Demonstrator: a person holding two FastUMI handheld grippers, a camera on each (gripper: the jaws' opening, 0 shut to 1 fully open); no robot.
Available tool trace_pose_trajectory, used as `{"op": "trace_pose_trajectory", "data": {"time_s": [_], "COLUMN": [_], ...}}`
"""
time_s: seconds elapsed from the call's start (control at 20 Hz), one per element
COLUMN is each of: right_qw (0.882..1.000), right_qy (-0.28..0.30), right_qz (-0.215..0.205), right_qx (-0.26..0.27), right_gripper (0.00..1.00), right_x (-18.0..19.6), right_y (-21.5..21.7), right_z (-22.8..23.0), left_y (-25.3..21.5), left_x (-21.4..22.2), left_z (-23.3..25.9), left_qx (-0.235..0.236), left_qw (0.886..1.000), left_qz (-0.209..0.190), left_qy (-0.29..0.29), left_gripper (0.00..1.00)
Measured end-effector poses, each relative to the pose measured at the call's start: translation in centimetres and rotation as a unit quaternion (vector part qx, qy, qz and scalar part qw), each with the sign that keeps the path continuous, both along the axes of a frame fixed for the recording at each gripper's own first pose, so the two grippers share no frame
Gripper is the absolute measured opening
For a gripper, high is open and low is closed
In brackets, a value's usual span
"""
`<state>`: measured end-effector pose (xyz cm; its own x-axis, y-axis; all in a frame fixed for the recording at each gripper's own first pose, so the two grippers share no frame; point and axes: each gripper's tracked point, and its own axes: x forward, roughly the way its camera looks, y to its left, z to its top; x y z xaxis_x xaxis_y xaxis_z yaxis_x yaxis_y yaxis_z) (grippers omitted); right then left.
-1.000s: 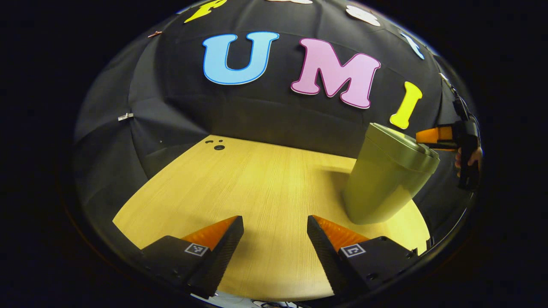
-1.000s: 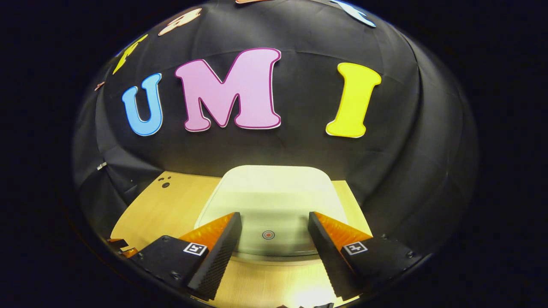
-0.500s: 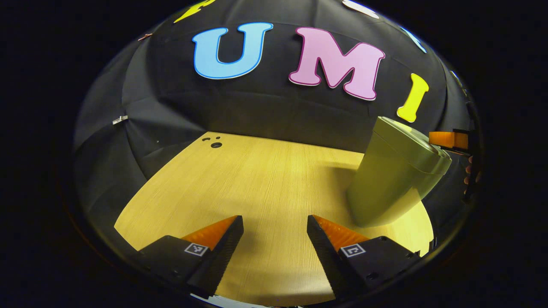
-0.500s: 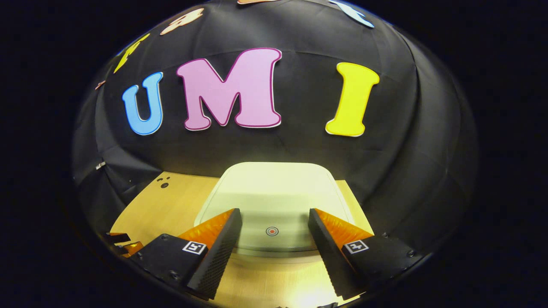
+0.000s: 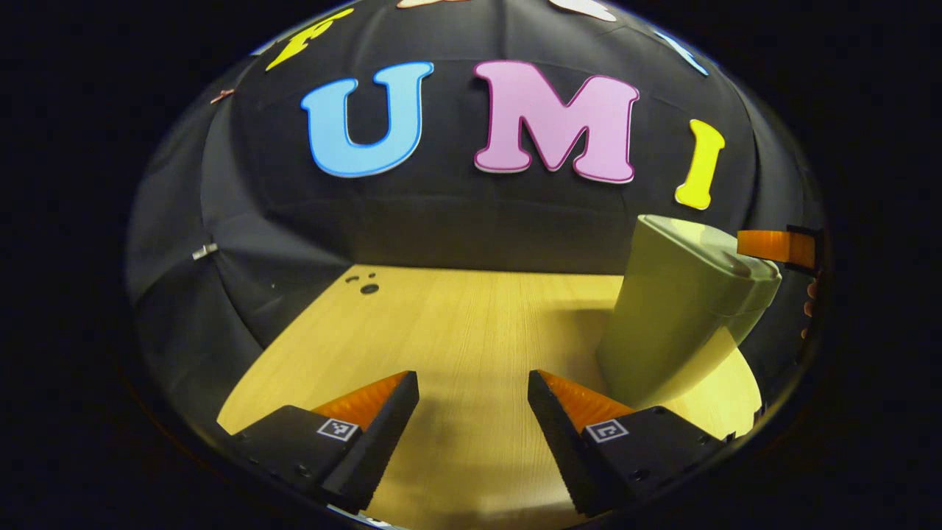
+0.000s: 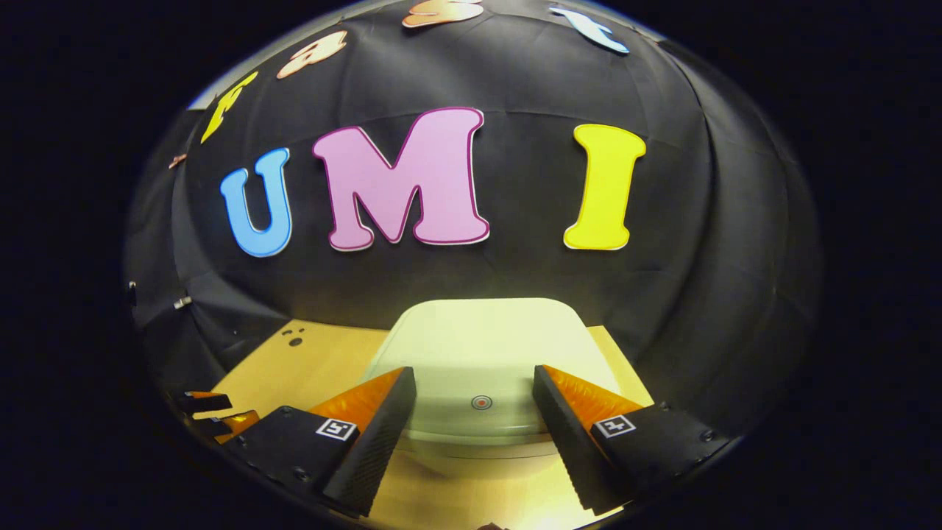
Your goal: Press the lid of the desktop garbage bin to open it, pick up the crumpled paper on the desktop and throw it into the bin, then pick up the pop can on the desktop and drop it into the bin, and finally close the garbage bin lid.
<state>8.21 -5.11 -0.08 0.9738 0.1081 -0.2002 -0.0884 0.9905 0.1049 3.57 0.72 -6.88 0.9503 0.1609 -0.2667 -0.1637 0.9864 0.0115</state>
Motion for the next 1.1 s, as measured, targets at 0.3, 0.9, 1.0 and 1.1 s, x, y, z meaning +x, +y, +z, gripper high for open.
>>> {"op": "trace_pose_trajectory", "data": {"time_s": [0.3, 0.9, 1.0, 1.1], "right_qw": [0.998, 0.995, 0.994, 0.994], "right_qy": [-0.055, -0.075, -0.083, -0.083], "right_qz": [-0.012, -0.028, -0.029, -0.027], "right_qx": [-0.009, -0.055, -0.058, -0.060], "right_gripper": [1.00, 1.00, 1.00, 0.99], "right_x": [-1.6, -10.9, -12.5, -14.0], "right_y": [1.2, 8.4, 9.4, 10.4], "right_z": [2.4, 2.3, 2.3, 1.4], "left_y": [-2.8, -1.8, -0.3, 0.9], "left_x": [0.3, -8.1, -9.5, -10.5], "left_z": [5.0, 10.0, 9.6, 8.7], "left_qx": [0.041, 0.004, 0.000, -0.012], "left_qw": [0.995, 0.975, 0.975, 0.976], "left_qz": [-0.063, -0.148, -0.141, -0.131], "left_qy": [-0.068, -0.166, -0.171, -0.171], "left_gripper": [0.96, 0.95, 0.95, 0.95]}}
